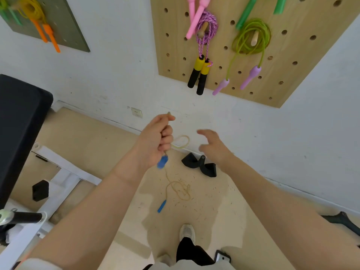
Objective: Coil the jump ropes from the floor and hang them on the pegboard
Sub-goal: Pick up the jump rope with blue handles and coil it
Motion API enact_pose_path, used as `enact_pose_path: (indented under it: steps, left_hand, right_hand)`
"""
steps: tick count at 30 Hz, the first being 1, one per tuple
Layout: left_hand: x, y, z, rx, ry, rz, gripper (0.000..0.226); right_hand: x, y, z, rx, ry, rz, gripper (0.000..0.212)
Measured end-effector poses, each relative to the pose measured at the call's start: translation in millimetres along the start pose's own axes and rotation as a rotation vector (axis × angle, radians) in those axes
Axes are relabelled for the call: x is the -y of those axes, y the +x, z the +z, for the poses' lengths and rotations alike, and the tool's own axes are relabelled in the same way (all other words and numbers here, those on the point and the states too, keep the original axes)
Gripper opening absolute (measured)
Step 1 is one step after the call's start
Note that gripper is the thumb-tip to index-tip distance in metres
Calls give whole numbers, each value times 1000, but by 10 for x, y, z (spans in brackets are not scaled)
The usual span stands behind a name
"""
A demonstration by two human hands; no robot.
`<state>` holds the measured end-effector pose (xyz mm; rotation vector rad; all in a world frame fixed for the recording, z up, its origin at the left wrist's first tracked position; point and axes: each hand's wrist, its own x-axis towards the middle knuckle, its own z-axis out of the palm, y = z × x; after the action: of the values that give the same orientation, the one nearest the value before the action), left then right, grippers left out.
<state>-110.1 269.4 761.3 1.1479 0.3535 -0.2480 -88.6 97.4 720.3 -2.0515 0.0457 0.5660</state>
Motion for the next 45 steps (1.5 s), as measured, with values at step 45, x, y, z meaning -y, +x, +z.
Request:
enact_pose_path:
  steps: [45]
  left_hand:
    - [307, -594, 247, 823, 171, -212, 37]
  right_hand:
    - [60, -980, -694, -159, 197, -344, 14]
